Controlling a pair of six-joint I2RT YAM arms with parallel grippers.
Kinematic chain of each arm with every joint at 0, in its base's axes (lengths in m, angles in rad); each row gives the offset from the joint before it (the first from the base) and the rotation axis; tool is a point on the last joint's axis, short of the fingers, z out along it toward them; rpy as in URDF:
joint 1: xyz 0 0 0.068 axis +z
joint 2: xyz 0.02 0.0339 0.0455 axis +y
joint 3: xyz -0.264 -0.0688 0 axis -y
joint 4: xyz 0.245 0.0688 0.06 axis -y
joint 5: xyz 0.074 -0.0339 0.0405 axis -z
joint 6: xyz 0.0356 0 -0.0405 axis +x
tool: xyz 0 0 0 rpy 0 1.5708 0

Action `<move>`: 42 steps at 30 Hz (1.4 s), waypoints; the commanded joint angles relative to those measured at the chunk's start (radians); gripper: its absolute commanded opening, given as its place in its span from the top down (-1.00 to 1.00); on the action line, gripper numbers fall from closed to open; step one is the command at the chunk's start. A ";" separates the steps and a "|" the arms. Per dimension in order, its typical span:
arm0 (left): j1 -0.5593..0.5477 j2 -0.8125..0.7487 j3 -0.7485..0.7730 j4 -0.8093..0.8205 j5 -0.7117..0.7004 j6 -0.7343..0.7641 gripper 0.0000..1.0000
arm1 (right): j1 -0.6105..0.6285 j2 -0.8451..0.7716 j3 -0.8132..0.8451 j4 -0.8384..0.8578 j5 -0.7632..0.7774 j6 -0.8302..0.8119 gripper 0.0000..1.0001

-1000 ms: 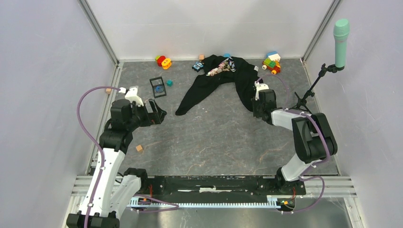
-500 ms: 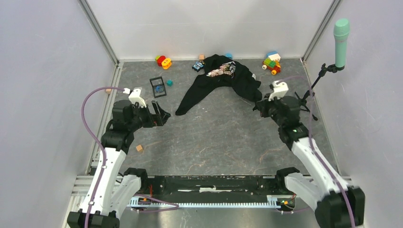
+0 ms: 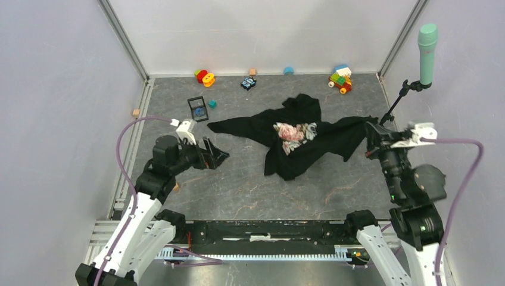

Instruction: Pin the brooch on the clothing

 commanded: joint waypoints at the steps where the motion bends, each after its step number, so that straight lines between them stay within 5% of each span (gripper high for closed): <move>1: -0.114 -0.009 -0.075 0.108 -0.084 -0.122 -1.00 | 0.003 -0.076 0.070 -0.029 0.173 -0.031 1.00; 9: -0.417 0.156 -0.197 0.369 -0.224 -0.287 -0.99 | 0.003 -0.149 0.008 -0.025 0.260 -0.019 1.00; 24: -0.960 0.623 -0.132 0.606 -0.487 -0.457 -0.53 | 0.003 -0.133 -0.047 -0.034 0.251 -0.027 1.00; 30: -1.158 0.718 -0.042 0.477 -0.713 -0.456 -0.42 | 0.002 -0.130 -0.052 -0.032 0.254 -0.042 1.00; 42: -1.330 0.856 0.117 0.150 -0.998 -0.499 -0.30 | 0.003 -0.131 -0.064 -0.029 0.257 -0.056 1.00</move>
